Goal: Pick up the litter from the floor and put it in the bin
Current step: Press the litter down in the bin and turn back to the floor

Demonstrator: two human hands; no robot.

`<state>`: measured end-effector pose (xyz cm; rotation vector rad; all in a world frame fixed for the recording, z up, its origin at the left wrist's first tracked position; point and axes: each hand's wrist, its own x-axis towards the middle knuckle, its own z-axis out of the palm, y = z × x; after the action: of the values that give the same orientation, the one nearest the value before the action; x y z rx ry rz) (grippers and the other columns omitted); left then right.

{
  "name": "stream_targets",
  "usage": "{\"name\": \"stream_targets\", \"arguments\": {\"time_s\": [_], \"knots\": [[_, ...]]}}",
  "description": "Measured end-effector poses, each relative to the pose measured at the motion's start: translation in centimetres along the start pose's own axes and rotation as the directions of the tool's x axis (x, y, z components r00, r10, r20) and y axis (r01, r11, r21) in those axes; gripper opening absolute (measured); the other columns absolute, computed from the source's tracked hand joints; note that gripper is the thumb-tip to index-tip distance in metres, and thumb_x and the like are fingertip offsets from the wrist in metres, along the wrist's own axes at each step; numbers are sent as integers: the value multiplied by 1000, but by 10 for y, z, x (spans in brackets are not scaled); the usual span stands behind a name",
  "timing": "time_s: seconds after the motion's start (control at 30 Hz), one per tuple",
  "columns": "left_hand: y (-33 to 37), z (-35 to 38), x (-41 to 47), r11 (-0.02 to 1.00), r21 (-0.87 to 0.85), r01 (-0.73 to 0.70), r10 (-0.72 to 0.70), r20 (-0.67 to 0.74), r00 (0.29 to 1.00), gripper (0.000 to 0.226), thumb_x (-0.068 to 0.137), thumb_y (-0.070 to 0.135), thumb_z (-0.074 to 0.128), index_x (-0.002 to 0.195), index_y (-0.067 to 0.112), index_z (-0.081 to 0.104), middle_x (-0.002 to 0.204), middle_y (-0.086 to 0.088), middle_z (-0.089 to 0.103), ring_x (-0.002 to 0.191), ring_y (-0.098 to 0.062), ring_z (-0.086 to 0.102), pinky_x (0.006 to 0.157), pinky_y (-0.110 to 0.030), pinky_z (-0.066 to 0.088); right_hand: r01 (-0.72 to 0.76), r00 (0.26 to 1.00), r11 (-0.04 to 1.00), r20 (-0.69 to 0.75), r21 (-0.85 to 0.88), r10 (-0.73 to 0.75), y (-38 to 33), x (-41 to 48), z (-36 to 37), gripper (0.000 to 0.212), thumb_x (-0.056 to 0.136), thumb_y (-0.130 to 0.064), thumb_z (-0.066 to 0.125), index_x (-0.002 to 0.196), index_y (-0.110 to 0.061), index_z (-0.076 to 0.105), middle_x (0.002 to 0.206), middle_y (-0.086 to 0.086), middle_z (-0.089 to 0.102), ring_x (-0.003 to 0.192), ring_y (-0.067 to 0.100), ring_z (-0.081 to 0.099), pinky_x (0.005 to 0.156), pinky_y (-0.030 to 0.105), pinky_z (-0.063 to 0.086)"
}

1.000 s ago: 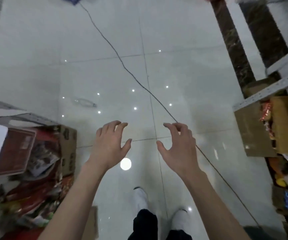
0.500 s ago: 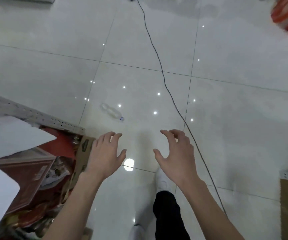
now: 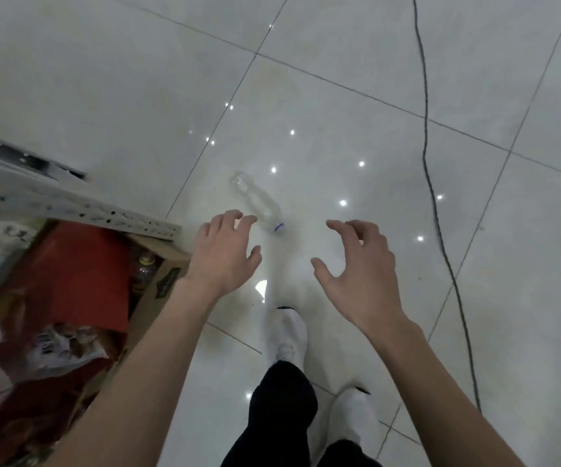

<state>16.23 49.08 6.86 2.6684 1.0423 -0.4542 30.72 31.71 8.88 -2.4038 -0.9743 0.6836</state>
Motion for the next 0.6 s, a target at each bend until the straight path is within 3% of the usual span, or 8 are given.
{"name": "stream_targets", "arguments": {"time_s": [0.3, 0.47, 0.6], "knots": [[-64, 146, 153, 997, 70, -13, 18, -78, 997, 67, 81, 14, 59, 144, 22, 37, 151, -10, 32, 133, -34, 33, 106, -42, 26, 163, 987, 980, 31, -117, -161, 71, 149, 162, 58, 84, -42, 65, 137, -28, 49, 133, 5, 45, 115, 26, 48, 98, 39, 36], [-89, 203, 192, 955, 279, -103, 135, -98, 986, 90, 74, 4, 59, 151, 29, 19, 162, -10, 5, 147, -35, 10, 117, -46, 12, 226, 974, 966, 30, -129, -224, 89, 199, 219, 58, 83, -39, 68, 136, -25, 50, 132, 8, 47, 112, 28, 50, 98, 42, 39], [-96, 223, 206, 941, 326, -95, 141, -119, 983, 88, 73, 9, 66, 149, 29, 25, 159, -8, 18, 147, -34, 11, 116, -44, 5, 269, 963, 949, 64, -163, -262, 92, 216, 237, 57, 84, -40, 67, 136, -25, 50, 131, 7, 47, 112, 28, 50, 98, 42, 38]]}}
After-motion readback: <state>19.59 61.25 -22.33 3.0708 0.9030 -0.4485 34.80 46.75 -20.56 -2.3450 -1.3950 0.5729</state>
